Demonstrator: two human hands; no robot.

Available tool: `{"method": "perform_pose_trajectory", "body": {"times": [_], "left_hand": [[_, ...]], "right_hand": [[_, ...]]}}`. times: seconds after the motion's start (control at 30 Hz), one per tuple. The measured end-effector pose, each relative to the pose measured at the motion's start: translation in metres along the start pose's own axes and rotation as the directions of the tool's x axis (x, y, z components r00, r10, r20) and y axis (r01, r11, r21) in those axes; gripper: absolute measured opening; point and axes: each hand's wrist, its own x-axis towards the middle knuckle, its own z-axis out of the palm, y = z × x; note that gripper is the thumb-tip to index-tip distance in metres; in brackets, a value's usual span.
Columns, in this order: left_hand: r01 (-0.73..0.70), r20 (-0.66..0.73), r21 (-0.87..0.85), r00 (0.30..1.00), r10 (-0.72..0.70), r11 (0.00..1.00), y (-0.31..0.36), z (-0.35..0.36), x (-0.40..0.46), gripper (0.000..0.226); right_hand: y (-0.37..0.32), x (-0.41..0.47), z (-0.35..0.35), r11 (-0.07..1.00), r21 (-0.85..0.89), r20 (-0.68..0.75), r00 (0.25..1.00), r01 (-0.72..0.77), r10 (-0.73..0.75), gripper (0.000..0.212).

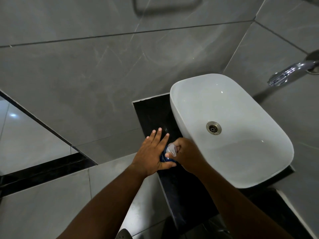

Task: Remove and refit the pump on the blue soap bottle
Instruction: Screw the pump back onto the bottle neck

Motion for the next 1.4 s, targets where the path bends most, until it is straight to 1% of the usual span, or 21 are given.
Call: {"method": "perform_pose_trajectory", "body": {"times": [0.07, 0.17, 0.23, 0.27, 0.33, 0.37, 0.47, 0.6, 0.67, 0.73, 0.77, 0.8, 0.9, 0.97, 1.03, 1.1, 1.23, 1.27, 1.33, 1.37, 1.4], "left_hand": [[-0.003, -0.002, 0.002, 1.000, 0.003, 1.000, 0.001, -0.001, 0.000, 0.104], [-0.011, -0.007, -0.005, 1.000, 0.011, 1.000, 0.001, -0.002, 0.000, 0.104], [-0.012, -0.007, -0.005, 1.000, 0.012, 1.000, 0.001, -0.002, 0.000, 0.104], [-0.012, -0.008, -0.006, 1.000, 0.012, 1.000, 0.001, -0.001, 0.000, 0.104], [-0.008, -0.016, -0.014, 1.000, 0.008, 1.000, 0.000, 0.001, 0.000, 0.104], [-0.003, -0.019, -0.022, 1.000, 0.003, 1.000, 0.000, 0.002, 0.000, 0.104], [0.006, -0.024, -0.037, 1.000, -0.007, 0.999, -0.001, 0.005, 0.002, 0.104], [0.001, -0.024, -0.053, 1.000, -0.002, 0.999, -0.004, 0.007, 0.002, 0.100], [-0.007, -0.027, -0.051, 1.000, 0.005, 0.999, -0.004, 0.006, 0.002, 0.099], [-0.017, -0.025, -0.033, 1.000, 0.016, 0.999, -0.004, 0.004, 0.003, 0.099], [-0.018, -0.021, -0.026, 1.000, 0.017, 0.999, -0.004, 0.003, 0.003, 0.099], [-0.018, -0.017, -0.019, 1.000, 0.018, 1.000, -0.004, 0.001, 0.003, 0.100], [-0.022, -0.003, 0.013, 1.000, 0.022, 1.000, -0.005, -0.002, 0.004, 0.103], [-0.022, -0.001, 0.006, 1.000, 0.022, 1.000, -0.006, 0.000, 0.003, 0.103], [-0.022, -0.010, -0.006, 1.000, 0.022, 1.000, -0.006, 0.002, 0.003, 0.103], [-0.026, -0.020, -0.007, 0.999, 0.025, 1.000, -0.007, 0.003, 0.003, 0.103], [0.002, -0.024, -0.035, 1.000, -0.003, 0.999, -0.005, 0.006, 0.003, 0.103], [0.013, -0.025, -0.050, 1.000, -0.014, 0.999, -0.004, 0.007, 0.002, 0.103], [0.030, -0.026, -0.080, 0.999, -0.032, 0.996, -0.003, 0.010, 0.002, 0.104], [0.034, -0.029, -0.090, 0.999, -0.036, 0.995, -0.003, 0.011, 0.001, 0.104], [0.034, -0.033, -0.096, 0.999, -0.038, 0.995, -0.003, 0.012, 0.001, 0.104]], "right_hand": [[-0.001, -0.001, -0.002, 1.000, 0.012, 0.001, 1.000, 0.017, -0.017, 0.032], [-0.003, -0.004, -0.010, 0.996, 0.077, 0.097, 0.994, 0.036, -0.044, 0.032], [-0.005, -0.006, -0.011, 0.997, 0.067, 0.112, 0.992, 0.045, -0.052, 0.031], [-0.005, -0.006, -0.010, 0.998, 0.038, 0.102, 0.994, 0.046, -0.049, 0.035], [-0.004, -0.006, -0.008, 0.999, -0.017, 0.077, 0.996, 0.034, -0.033, 0.054], [-0.003, -0.005, -0.006, 0.998, -0.058, 0.091, 0.995, 0.034, -0.029, 0.059], [0.001, -0.003, -0.002, 0.982, -0.187, 0.077, 0.997, 0.040, -0.026, 0.039], [0.001, -0.006, 0.007, 0.987, -0.159, 0.004, 1.000, -0.022, 0.023, 0.039], [-0.002, -0.009, 0.009, 0.983, -0.179, 0.007, 0.999, -0.050, 0.052, 0.038], [-0.009, -0.012, 0.007, 0.989, -0.129, 0.033, 0.996, -0.079, 0.084, 0.034], [-0.013, -0.015, 0.003, 0.991, -0.104, 0.045, 0.994, -0.090, 0.095, 0.037], [-0.016, -0.018, -0.002, 0.989, -0.122, 0.052, 0.995, -0.081, 0.087, 0.043], [-0.024, -0.023, -0.025, 0.959, -0.282, 0.069, 0.998, 0.005, 0.014, 0.064], [-0.030, -0.022, -0.035, 0.927, -0.365, 0.126, 0.991, 0.085, -0.042, 0.060], [-0.037, -0.017, -0.039, 0.833, -0.513, 0.251, 0.964, 0.209, -0.088, 0.048], [-0.045, -0.017, -0.042, 0.791, -0.561, 0.328, 0.943, 0.246, -0.061, 0.036], [-0.058, -0.019, -0.048, 0.829, -0.527, 0.295, 0.955, 0.189, -0.030, 0.026], [-0.063, -0.017, -0.046, 0.821, -0.545, 0.304, 0.953, 0.173, 0.001, 0.028], [-0.071, -0.012, -0.042, 0.783, -0.611, 0.339, 0.932, 0.114, 0.129, 0.040], [-0.074, -0.011, -0.040, 0.779, -0.621, 0.340, 0.926, 0.089, 0.165, 0.043], [-0.075, -0.011, -0.039, 0.794, -0.604, 0.322, 0.934, 0.076, 0.156, 0.042]]}}
